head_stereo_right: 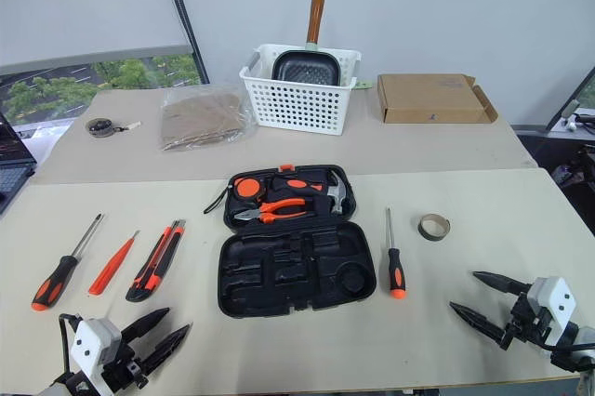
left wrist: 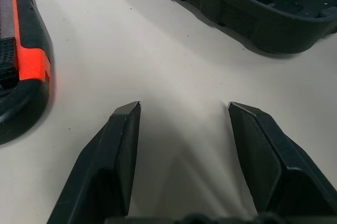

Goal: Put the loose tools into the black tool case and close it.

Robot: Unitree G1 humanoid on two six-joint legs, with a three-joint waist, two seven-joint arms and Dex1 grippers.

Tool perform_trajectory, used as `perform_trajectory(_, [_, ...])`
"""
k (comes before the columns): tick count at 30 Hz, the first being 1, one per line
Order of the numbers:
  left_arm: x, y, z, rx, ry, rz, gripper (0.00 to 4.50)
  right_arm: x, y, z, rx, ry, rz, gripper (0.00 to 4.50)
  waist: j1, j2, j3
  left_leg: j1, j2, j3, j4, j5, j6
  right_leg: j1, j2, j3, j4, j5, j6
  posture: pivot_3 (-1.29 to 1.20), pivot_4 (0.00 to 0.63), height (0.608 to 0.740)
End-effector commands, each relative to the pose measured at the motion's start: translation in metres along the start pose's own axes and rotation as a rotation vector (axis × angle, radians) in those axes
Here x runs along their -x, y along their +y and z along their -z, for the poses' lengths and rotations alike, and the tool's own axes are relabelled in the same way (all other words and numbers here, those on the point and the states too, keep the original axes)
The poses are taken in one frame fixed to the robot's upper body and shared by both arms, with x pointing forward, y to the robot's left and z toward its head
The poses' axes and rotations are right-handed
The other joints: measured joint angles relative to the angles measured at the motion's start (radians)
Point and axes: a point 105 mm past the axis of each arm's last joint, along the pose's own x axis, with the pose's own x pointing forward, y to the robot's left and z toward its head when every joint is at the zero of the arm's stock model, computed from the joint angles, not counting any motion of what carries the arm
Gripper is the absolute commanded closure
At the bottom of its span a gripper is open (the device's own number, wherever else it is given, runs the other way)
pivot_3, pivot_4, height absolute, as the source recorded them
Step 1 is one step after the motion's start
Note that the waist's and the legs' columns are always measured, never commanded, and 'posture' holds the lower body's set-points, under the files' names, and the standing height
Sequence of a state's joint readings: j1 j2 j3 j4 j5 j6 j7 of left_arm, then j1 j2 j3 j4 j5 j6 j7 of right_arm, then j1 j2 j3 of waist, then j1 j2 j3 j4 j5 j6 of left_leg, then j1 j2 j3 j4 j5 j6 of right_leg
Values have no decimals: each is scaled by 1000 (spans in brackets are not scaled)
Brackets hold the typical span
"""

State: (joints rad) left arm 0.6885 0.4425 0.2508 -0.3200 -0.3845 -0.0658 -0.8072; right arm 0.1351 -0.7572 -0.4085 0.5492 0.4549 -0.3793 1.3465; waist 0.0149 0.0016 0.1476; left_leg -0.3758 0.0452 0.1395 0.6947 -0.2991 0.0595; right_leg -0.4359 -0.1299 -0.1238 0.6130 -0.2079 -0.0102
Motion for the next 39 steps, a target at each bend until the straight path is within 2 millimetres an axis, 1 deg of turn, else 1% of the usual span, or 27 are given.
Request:
perform_trajectory(1, [5, -6, 20, 42, 42, 42, 1648, 3, -1, -2, 21, -3, 3, 49, 0, 0, 0, 0, 0, 0, 0, 0, 0, 0, 0, 0, 0, 0, 0, 0, 150, 700])
perform_trajectory(2, [9, -4, 27, 56, 38, 43, 1648, 2, 0, -4, 28, -5, -2, 49, 0, 1, 0, 0, 0, 0, 0, 0, 0, 0, 0, 0, 0, 0, 0, 0, 150, 700])
perform_trajectory(4, [15, -1, 33, 68, 21, 45, 1648, 1, 0, -8, 37, -7, -9, 49, -2, 2, -1, 0, 0, 0, 0, 0, 0, 0, 0, 0, 0, 0, 0, 0, 150, 700])
perform_trajectory(8, [18, -1, 33, 69, -13, 61, 1648, -1, -2, -16, 50, -15, -24, 49, -8, 7, -4, 1, 1, 1, -1, -2, 0, -1, 0, 0, 0, 0, 0, 0, 150, 700])
perform_trajectory(11, [21, 1, 29, 54, -45, 66, 1648, -5, -3, -22, 66, -30, -57, 49, -12, 9, -5, 1, 1, 2, -1, -2, 0, -1, 0, 0, 0, 0, 0, 0, 150, 700])
perform_trajectory(13, [25, 12, 15, 45, -101, 42, 1648, -14, -2, -38, 74, -78, -91, 49, -14, 9, -5, 1, 1, 2, -1, -2, 0, -1, 1, 0, 0, 0, 0, 0, 150, 700])
perform_trajectory(14, [27, 17, 4, 45, -139, 30, 1648, -20, 0, -48, 79, -104, -124, 49, -16, 8, -5, 1, 1, 2, -1, -2, 0, -1, 1, 0, 1, 0, 0, 0, 150, 700])
perform_trajectory(19, [32, 25, -52, 56, -315, 25, 1648, -43, 10, -89, 88, -206, -238, 49, -16, -1, 0, 0, 4, 2, 1, -2, 0, -3, 0, 0, 1, 0, 0, 0, 150, 700])
perform_trajectory(23, [36, 32, -98, 82, -454, 10, 1648, -66, 27, -121, 96, -295, -345, 49, -7, -3, 2, 0, 4, 2, 1, -2, -1, -2, 0, 0, 0, 0, 0, 0, 150, 700])
perform_trajectory(24, [38, 36, -108, 85, -481, -11, 1648, -72, 32, -129, 101, -314, -377, 49, -4, -4, 2, -1, 4, 2, 1, -2, -1, -3, 0, 0, 0, 0, 0, 0, 150, 700])
perform_trajectory(25, [39, 46, -116, 95, -504, -70, 1648, -78, 39, -137, 111, -334, -415, 49, -3, -4, 2, -1, 3, 2, 1, -2, -1, -2, 0, 0, 0, 1, 0, 0, 150, 700])
perform_trajectory(26, [41, 58, -120, 113, -512, -141, 1648, -83, 45, -144, 119, -351, -447, 49, -1, -4, 2, -1, 3, 2, 1, -2, 0, -2, 0, 0, 0, 1, 0, 0, 150, 700])
perform_trajectory(28, [43, 85, -117, 138, -470, -298, 1648, -91, 55, -156, 132, -376, -503, 49, 0, -4, 2, -2, 3, 2, 0, -1, 2, -1, 1, 0, -1, 3, 4, 0, 150, 700])
perform_trajectory(29, [46, 98, -114, 153, -440, -369, 1648, -94, 59, -162, 142, -390, -524, 49, 1, -4, 2, -3, 3, 1, 0, 2, 6, 0, 1, 0, 0, 5, 5, 0, 150, 700])
perform_trajectory(30, [49, 109, -111, 145, -410, -431, 1648, -98, 62, -167, 149, -402, -539, 49, 0, -4, 2, -4, 3, 1, 0, 2, 6, 0, 1, -1, 0, 5, 5, 0, 150, 700])
perform_trajectory(32, [53, 125, -107, 102, -357, -525, 1648, -102, 65, -174, 160, -418, -555, 49, -1, -4, 2, -4, 3, 1, 0, 3, 5, 0, 4, -1, 0, 7, 1, 0, 150, 700])
perform_trajectory(35, [61, 155, -98, 92, -270, -692, 1648, -109, 72, -187, 175, -441, -603, 49, -2, -6, 1, -5, 2, 2, 1, 3, 5, 0, 5, -1, -1, 7, 1, 0, 150, 700])
perform_trajectory(37, [62, 167, -93, 98, -224, -763, 1648, -112, 75, -191, 185, -449, -617, 49, -2, -7, 1, -5, 2, 2, 1, 3, 5, 0, 5, -2, -1, 7, 2, 0, 150, 700])
perform_trajectory(39, [60, 172, -86, 125, -182, -797, 1648, -113, 75, -192, 187, -448, -619, 49, 1, -7, 1, -5, 2, 2, 1, 1, 0, -1, 6, -2, -1, 7, 2, 0, 150, 700])
